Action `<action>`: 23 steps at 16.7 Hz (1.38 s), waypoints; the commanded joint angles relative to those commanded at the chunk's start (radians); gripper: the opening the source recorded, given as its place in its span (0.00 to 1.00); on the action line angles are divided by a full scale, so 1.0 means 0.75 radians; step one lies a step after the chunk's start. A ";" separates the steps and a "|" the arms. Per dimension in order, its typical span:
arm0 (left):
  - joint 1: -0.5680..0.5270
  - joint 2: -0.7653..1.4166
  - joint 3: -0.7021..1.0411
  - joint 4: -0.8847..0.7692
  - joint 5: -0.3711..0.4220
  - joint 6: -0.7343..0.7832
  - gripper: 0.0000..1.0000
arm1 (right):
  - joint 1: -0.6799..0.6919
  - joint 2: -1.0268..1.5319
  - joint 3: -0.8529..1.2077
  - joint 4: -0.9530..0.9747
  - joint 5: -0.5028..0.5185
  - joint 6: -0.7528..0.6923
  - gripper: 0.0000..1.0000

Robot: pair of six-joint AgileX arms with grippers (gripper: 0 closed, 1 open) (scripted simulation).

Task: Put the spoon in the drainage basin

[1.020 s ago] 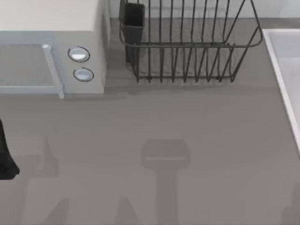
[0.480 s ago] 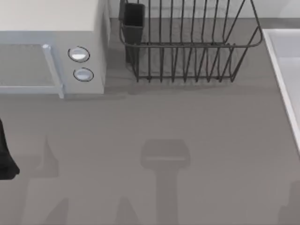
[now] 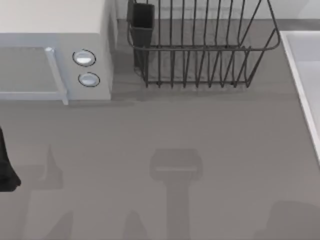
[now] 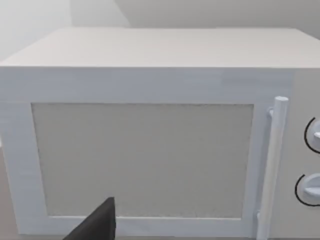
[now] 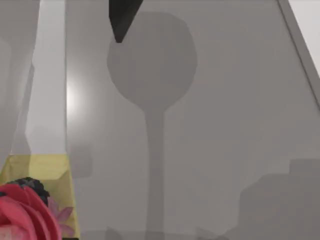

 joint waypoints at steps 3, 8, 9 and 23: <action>0.000 0.000 0.000 0.000 0.000 0.000 1.00 | 0.000 -0.032 0.042 -0.053 0.000 0.005 0.00; 0.000 0.000 0.000 0.000 0.000 0.000 1.00 | 0.003 -0.013 0.053 -0.057 0.001 0.007 0.00; 0.000 0.000 0.000 0.000 0.000 0.000 1.00 | 0.007 0.013 0.082 -0.068 0.001 0.008 0.00; 0.000 0.000 0.000 0.000 0.000 0.000 1.00 | 0.219 1.211 1.692 -0.517 0.006 0.190 0.00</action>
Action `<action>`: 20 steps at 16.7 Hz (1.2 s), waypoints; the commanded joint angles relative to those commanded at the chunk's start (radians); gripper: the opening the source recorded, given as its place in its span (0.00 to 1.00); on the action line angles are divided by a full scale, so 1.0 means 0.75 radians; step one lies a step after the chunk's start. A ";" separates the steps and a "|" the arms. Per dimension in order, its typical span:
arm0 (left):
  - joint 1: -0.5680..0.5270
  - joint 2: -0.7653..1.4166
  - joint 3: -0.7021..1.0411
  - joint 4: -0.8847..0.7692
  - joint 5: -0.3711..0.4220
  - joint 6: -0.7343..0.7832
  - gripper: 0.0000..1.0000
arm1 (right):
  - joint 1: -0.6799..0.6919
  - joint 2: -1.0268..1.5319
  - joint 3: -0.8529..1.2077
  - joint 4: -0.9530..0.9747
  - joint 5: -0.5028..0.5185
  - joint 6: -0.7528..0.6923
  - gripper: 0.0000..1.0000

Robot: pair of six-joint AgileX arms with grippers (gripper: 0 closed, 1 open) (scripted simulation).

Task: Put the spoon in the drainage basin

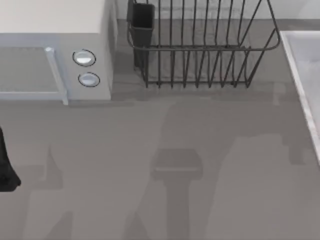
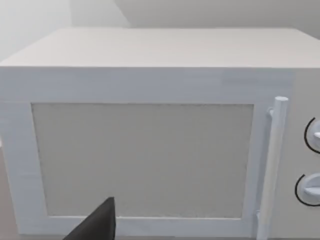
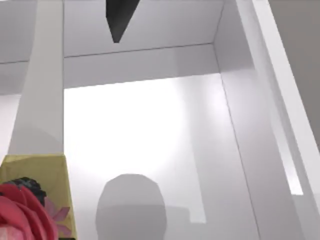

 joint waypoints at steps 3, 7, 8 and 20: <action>0.000 0.000 0.000 0.000 0.000 0.000 1.00 | 0.055 0.256 0.368 -0.083 0.002 0.073 0.00; 0.000 0.000 0.000 0.000 0.000 0.000 1.00 | 0.112 0.482 0.680 -0.143 0.006 0.158 0.00; 0.000 0.000 0.000 0.000 0.000 0.000 1.00 | 0.121 0.514 0.724 -0.151 0.007 0.173 0.00; 0.000 0.000 0.000 0.000 0.000 0.000 1.00 | 0.127 0.494 0.567 -0.006 0.006 0.192 0.00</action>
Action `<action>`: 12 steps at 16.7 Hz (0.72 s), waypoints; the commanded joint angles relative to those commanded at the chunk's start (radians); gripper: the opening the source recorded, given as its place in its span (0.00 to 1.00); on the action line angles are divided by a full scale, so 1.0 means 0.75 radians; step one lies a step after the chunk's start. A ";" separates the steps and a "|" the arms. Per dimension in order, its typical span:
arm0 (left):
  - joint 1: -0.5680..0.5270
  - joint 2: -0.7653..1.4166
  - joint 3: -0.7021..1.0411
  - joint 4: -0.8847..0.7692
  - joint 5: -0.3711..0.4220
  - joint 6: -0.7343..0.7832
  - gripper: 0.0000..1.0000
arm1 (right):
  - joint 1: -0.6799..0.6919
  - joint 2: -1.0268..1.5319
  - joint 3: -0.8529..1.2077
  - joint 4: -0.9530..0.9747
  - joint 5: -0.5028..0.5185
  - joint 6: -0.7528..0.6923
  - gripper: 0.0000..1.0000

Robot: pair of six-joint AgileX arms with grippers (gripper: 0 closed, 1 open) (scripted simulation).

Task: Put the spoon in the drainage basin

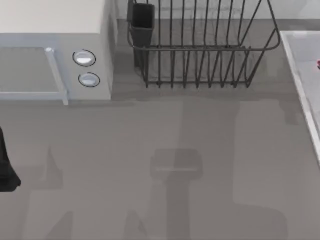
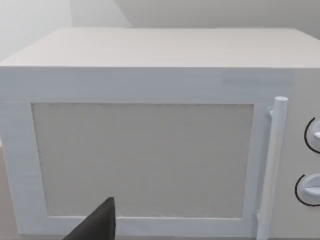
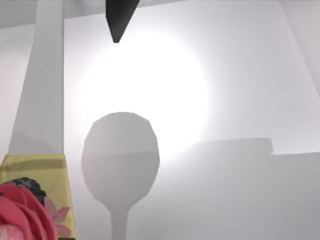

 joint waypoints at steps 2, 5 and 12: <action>0.000 0.000 0.000 0.000 0.000 0.000 1.00 | 0.001 -0.024 -0.114 0.082 0.000 -0.001 0.00; 0.000 0.000 0.000 0.000 0.000 0.000 1.00 | 0.002 -0.053 -0.239 0.179 0.000 -0.004 0.00; 0.000 0.000 0.000 0.000 0.000 0.000 1.00 | 0.002 -0.059 -0.255 0.194 0.001 -0.004 0.15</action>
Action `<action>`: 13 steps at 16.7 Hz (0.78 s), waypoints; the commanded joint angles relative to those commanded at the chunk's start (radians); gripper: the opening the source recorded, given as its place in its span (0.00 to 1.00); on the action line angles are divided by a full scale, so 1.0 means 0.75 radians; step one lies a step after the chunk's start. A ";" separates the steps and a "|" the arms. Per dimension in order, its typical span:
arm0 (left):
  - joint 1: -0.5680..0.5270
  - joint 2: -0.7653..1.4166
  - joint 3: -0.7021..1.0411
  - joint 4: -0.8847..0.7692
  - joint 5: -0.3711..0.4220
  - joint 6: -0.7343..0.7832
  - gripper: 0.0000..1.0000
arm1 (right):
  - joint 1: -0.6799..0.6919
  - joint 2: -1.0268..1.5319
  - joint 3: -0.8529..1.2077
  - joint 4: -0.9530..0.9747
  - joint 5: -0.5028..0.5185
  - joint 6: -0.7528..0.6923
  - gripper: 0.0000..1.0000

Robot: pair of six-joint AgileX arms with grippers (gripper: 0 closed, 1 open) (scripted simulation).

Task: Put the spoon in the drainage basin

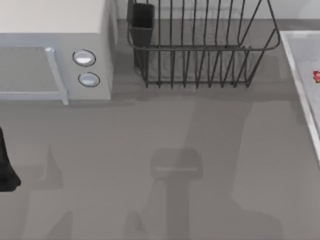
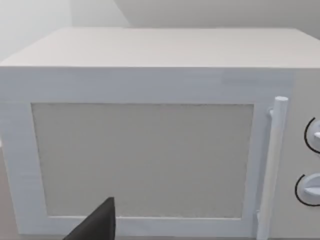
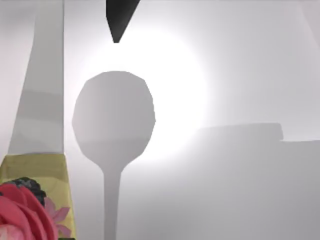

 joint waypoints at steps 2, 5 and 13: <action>0.000 0.000 0.000 0.000 0.000 0.000 1.00 | 0.000 0.000 0.000 0.000 0.000 0.000 0.30; 0.000 0.000 0.000 0.000 0.000 0.000 1.00 | 0.000 0.000 0.000 0.000 0.000 0.000 0.53; 0.000 0.000 0.000 0.000 0.000 0.000 1.00 | 0.000 0.000 0.000 0.000 0.000 0.000 1.00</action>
